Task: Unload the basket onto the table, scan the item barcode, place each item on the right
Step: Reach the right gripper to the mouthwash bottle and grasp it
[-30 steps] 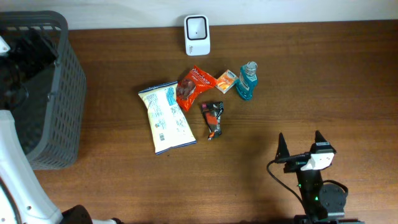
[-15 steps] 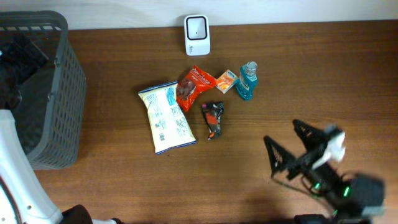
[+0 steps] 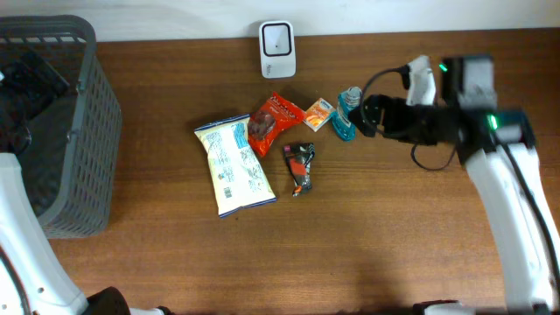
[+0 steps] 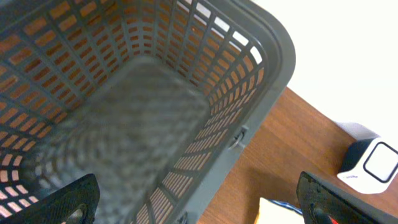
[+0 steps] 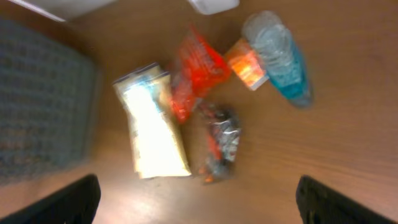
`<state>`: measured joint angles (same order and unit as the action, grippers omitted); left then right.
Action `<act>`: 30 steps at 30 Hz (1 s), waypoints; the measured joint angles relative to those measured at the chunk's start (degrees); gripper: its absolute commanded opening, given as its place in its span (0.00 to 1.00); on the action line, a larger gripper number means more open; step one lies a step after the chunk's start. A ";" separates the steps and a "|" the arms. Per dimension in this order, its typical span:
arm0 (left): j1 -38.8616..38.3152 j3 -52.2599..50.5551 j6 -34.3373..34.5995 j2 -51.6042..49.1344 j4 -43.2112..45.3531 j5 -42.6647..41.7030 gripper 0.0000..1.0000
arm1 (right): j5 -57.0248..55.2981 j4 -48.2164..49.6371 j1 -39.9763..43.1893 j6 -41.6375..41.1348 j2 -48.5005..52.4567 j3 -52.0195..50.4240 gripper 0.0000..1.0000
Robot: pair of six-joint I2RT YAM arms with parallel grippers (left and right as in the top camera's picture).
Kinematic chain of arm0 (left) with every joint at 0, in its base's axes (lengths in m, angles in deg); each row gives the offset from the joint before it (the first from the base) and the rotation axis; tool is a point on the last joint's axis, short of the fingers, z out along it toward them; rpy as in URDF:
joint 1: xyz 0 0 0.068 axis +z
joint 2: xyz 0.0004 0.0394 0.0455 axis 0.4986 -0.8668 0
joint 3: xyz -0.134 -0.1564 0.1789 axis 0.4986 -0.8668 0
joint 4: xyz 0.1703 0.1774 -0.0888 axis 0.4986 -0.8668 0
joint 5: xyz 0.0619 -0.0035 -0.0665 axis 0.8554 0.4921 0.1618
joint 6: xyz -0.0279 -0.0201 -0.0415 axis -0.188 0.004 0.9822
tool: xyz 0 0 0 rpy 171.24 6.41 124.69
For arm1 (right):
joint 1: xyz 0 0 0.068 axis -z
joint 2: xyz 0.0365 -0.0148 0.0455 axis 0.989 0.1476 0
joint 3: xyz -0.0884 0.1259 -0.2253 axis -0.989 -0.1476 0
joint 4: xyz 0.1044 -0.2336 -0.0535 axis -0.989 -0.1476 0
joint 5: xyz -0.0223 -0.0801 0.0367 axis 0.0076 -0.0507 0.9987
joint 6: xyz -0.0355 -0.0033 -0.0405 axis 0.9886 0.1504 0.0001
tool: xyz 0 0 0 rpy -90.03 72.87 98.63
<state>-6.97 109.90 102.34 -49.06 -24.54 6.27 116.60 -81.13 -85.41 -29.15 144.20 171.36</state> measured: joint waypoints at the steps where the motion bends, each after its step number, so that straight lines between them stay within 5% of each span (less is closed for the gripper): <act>1: 0.02 0.00 0.02 0.00 0.00 0.04 0.99 | -3.93 -4.11 -1.27 -0.35 3.17 4.66 0.99; 5: 0.02 0.00 0.02 -0.02 -0.02 0.02 0.99 | -18.69 -8.50 -7.10 -6.73 12.33 18.29 0.92; 13: 0.02 0.00 0.02 -0.02 -0.02 0.02 0.99 | -35.54 -3.13 -13.20 -29.33 23.02 18.91 0.85; 19: 0.02 0.00 0.00 -0.02 -0.02 0.02 0.99 | -41.79 1.44 -14.38 -33.05 27.04 18.91 0.69; 30: 0.02 0.00 0.02 -0.02 -0.02 0.02 0.99 | -47.34 4.90 -15.21 -33.27 31.74 18.91 0.64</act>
<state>-6.95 109.90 102.37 -49.08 -24.56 6.29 69.26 -76.23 -100.62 -62.42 175.94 190.27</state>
